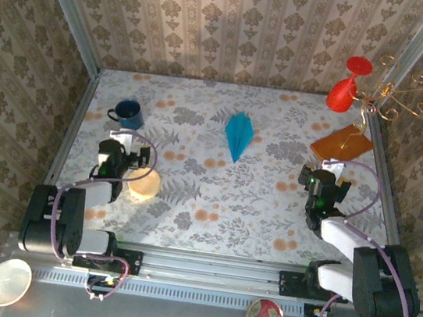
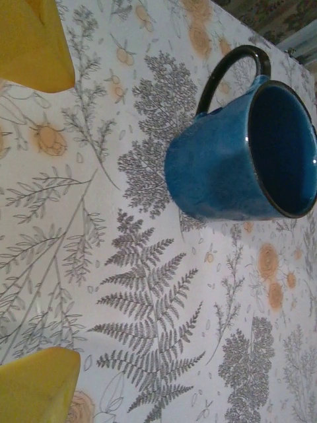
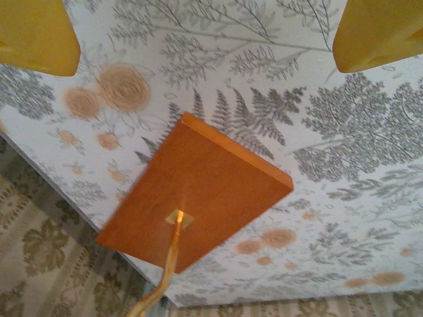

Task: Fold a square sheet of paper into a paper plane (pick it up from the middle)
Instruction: Reset both arms

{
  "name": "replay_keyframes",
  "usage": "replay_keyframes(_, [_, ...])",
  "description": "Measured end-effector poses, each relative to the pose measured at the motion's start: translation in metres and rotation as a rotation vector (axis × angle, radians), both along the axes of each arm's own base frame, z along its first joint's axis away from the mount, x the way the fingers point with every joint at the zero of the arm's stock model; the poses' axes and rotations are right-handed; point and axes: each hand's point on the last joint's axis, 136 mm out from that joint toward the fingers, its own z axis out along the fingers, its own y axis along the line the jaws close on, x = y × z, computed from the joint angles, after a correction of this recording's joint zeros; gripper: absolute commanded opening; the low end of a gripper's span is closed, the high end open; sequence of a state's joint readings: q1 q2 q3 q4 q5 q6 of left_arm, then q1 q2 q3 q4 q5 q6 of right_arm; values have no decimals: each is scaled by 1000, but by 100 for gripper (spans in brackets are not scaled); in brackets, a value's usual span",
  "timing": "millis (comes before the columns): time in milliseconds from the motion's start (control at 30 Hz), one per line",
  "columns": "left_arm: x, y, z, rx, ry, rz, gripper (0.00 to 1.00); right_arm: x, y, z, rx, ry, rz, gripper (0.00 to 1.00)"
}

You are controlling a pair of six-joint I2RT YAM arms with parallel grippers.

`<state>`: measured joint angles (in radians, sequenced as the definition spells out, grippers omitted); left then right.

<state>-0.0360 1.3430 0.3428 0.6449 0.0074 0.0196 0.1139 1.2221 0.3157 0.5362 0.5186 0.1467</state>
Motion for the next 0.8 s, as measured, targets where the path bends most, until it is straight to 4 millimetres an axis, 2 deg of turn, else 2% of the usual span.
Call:
replay_keyframes(200, [15,10,10,-14,-62,5,100,19,4,5,25,-64,73,100])
replay_keyframes(433, [21,14,-17,-21,-24,9,100,37,15,-16,49,-34,149,100])
replay_keyframes(600, [25,14,-11,-20,-57,10,100,52,22,-10,49,-64,191,100])
replay_keyframes(800, [28,9,-8,1,-62,14,100,52,24,-18,55,-46,204,100])
